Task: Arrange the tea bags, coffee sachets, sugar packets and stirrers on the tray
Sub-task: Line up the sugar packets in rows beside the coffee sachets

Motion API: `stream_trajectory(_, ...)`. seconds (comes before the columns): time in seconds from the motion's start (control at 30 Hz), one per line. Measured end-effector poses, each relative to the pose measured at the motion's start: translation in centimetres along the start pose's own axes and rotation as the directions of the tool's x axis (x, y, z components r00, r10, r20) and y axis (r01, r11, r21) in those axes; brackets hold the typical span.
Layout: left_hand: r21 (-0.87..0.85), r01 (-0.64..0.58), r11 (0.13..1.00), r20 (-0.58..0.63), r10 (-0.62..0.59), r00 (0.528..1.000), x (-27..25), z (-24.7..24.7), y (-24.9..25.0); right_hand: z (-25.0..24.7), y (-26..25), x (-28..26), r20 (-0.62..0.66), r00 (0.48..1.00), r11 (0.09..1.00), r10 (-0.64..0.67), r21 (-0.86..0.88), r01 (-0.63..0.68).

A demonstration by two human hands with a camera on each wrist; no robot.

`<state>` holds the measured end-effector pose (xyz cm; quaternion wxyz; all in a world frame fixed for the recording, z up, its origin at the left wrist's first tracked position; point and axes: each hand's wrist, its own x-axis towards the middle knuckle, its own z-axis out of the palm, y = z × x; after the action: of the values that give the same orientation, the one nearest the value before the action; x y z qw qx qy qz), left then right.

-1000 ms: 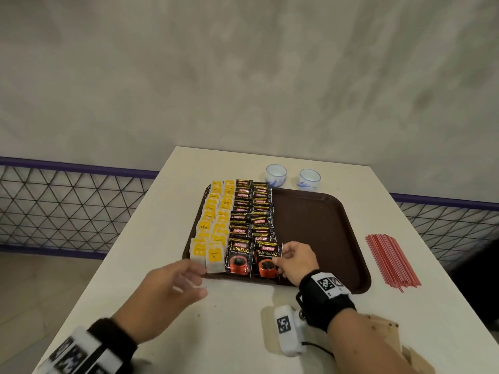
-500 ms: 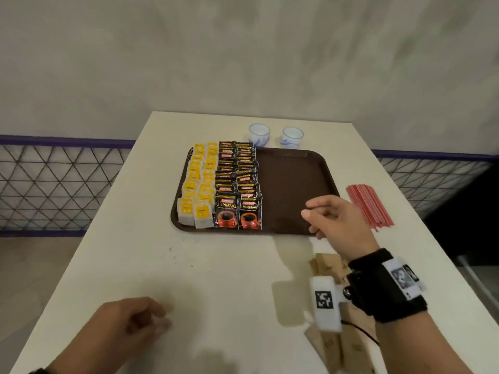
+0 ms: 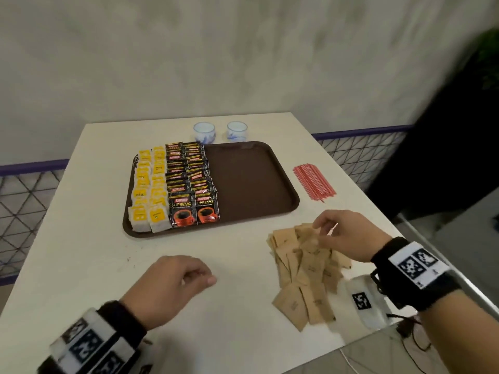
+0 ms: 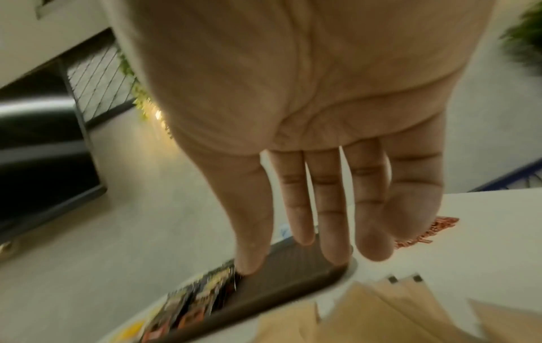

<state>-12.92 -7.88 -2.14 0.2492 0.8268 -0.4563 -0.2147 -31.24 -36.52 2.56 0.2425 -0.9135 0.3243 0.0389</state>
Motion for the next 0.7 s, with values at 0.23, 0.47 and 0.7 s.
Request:
stream_trajectory(0.23, 0.053, -0.053, 0.997, 0.156, 0.044, 0.987, 3.5, 5.6, 7.1, 2.8, 0.6, -1.0, 0.271, 0.957, 0.961, -0.107, -0.217, 0.169)
stream_trajectory(0.47, 0.277, 0.072, 0.958, 0.219, -0.136, 0.966, 6.3, 8.6, 11.0, 5.1, 1.3, 1.7, 0.192, 0.969, 0.983, -0.155, -0.068, 0.171)
stream_trajectory(0.7, 0.326, 0.197, 0.925, 0.258, -0.287, 0.922, 7.8, 8.3, 10.9, 3.7, 2.7, 4.1, 0.220, 0.938, 0.958, -0.266, -0.046, 0.282)
